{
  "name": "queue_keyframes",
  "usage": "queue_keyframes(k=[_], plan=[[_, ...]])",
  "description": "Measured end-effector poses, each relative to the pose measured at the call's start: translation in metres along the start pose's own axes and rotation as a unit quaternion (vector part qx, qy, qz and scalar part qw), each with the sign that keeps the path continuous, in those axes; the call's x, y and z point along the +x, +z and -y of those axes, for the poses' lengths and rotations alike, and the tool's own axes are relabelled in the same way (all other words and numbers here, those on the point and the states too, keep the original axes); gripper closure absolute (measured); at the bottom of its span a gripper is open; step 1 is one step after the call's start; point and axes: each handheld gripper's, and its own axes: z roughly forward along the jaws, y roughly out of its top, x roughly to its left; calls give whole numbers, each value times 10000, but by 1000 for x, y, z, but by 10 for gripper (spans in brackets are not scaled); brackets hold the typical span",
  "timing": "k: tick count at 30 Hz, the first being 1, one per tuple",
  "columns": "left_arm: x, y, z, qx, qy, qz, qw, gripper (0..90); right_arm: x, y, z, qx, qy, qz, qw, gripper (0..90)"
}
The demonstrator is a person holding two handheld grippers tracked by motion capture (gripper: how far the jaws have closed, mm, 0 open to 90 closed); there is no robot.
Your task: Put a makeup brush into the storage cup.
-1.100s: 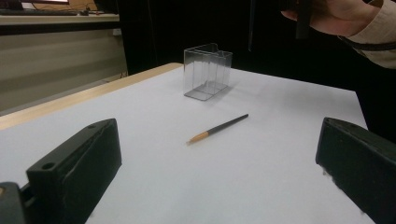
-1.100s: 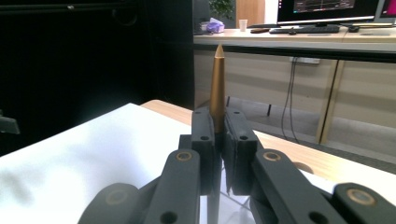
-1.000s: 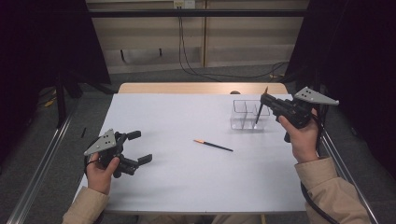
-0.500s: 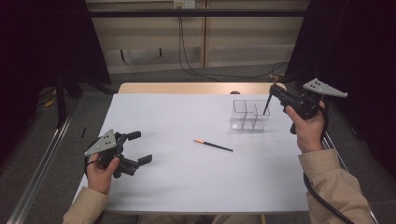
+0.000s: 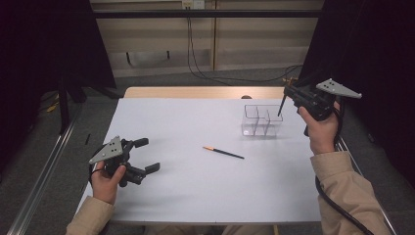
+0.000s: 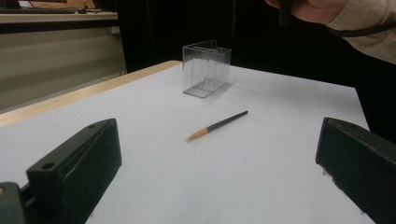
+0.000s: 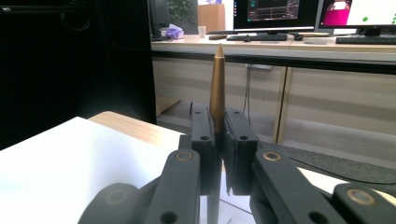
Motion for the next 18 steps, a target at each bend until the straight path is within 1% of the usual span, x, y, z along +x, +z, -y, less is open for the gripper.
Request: queue_keyframes(k=[5,18], plan=[[0,0,0,-32,-6,1,10000,0,-2,2,2,-7,17,50,10000,848],[-1,1,1,42,38,13,10000,0,-5,9,9,71,17,103,9999,847]])
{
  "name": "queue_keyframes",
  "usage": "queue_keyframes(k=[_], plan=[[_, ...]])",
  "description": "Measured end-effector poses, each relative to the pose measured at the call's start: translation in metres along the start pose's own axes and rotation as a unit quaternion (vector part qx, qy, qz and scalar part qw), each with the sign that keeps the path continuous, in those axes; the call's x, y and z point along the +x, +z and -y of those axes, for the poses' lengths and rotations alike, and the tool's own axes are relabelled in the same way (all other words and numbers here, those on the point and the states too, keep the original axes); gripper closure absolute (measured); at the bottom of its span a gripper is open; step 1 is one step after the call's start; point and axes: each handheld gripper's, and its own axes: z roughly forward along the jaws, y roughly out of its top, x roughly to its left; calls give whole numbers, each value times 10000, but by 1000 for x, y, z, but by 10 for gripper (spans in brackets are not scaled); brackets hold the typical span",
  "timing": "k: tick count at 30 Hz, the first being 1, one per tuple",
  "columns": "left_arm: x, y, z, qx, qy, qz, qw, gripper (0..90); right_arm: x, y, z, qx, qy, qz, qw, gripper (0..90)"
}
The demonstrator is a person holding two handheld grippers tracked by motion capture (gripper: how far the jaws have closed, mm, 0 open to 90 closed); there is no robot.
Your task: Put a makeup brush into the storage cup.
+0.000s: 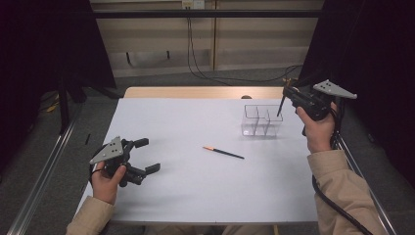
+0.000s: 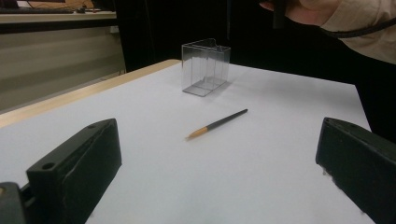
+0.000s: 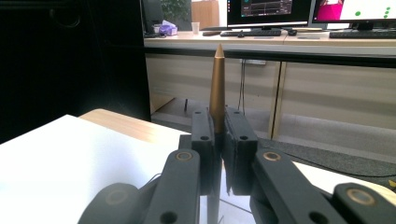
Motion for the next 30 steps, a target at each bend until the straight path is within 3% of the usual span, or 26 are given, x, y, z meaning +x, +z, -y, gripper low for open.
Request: queue_keyframes(k=[30], plan=[[1,0,1,-4,2,13,10000,0,-5,15,22,109,57,56,9999,847]])
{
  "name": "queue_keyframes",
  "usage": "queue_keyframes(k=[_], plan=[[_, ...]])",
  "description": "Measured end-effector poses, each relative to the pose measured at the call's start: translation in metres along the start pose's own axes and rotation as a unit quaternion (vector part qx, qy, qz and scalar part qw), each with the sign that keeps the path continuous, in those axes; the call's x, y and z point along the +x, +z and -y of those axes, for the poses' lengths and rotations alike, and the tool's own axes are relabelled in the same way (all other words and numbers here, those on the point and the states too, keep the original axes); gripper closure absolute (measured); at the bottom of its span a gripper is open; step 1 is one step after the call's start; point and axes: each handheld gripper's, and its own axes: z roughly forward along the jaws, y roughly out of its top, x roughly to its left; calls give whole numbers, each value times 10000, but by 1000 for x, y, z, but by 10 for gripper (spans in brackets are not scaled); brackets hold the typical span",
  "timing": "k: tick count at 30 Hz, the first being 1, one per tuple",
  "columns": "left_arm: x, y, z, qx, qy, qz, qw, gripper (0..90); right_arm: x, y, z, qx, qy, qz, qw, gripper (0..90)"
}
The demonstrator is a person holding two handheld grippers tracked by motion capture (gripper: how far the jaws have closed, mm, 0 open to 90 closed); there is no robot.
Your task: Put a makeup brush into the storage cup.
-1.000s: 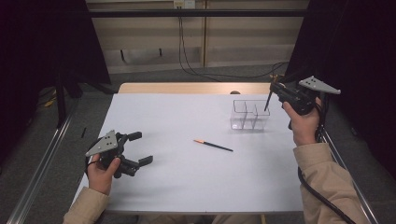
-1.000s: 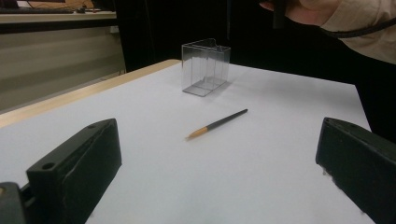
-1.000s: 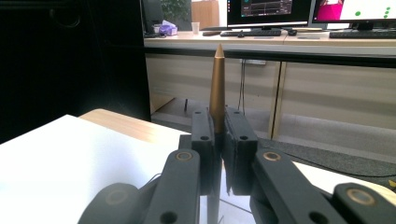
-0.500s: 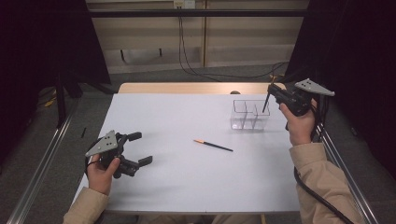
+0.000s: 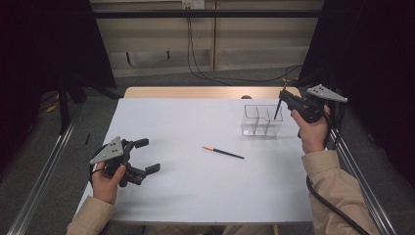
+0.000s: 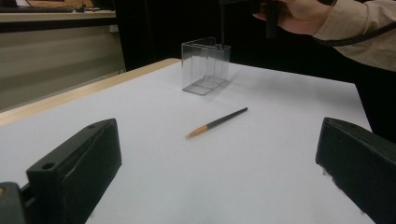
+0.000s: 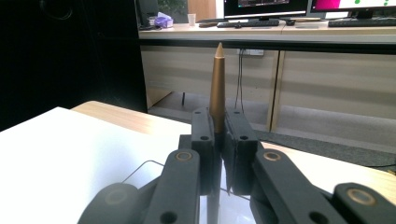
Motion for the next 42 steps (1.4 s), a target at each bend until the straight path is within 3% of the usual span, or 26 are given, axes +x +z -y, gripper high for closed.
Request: queue_keyframes(k=[42], plan=[[0,-1,-1,5,24,10,10000,0,8,9,14,120,-3,-82,9999,845]])
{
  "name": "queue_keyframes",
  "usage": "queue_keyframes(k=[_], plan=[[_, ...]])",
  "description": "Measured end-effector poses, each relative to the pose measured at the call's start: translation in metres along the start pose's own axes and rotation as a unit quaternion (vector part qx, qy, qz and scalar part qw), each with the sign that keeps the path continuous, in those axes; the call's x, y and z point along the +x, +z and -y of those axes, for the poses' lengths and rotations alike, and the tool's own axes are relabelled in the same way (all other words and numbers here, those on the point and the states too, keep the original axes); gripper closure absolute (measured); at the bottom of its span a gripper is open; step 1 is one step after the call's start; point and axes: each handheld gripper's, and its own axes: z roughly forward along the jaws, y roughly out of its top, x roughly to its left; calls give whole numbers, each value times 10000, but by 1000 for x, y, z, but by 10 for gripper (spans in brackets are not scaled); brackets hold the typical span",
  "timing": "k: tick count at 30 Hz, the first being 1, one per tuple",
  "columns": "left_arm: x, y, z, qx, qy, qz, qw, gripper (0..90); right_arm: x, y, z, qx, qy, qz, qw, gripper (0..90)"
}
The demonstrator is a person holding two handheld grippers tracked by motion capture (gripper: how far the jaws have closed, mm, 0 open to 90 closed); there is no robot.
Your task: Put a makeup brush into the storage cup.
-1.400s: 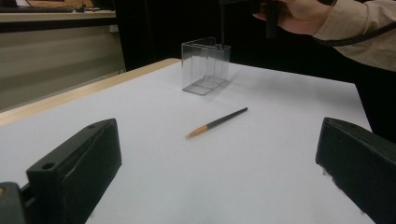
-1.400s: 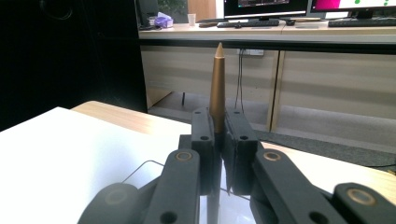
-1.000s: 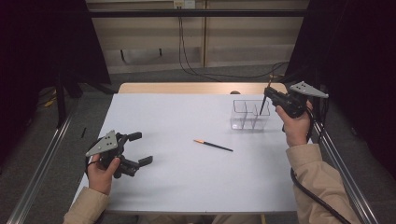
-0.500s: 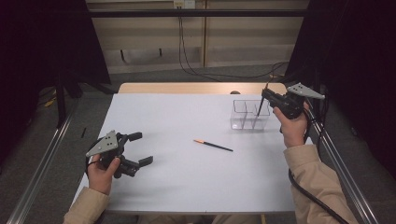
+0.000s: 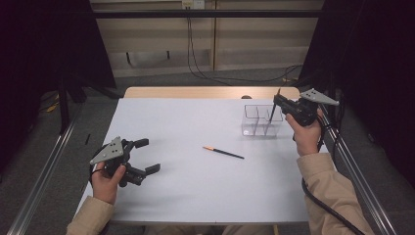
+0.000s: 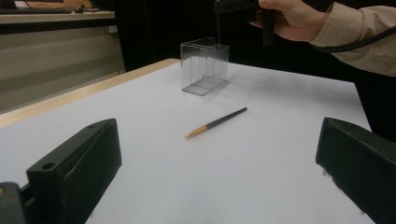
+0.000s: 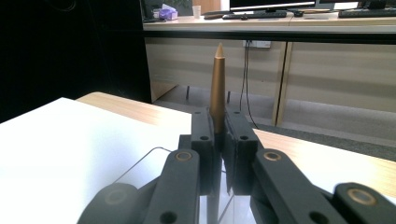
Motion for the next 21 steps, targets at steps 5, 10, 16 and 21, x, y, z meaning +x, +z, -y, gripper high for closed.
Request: queue_keyframes(k=[5,10,16,21], plan=[[0,-1,0,-20,6,-4,10000,0,0,0,1,41,-59,33,10000,843],[0,-1,0,-15,-1,-1,10000,0,-2,-1,3,17,10,46,10000,843],[0,0,0,-34,6,-3,10000,0,-3,-4,4,48,36,71,10000,841],[1,0,0,-19,6,-5,10000,0,-3,-5,5,32,39,60,10000,829]])
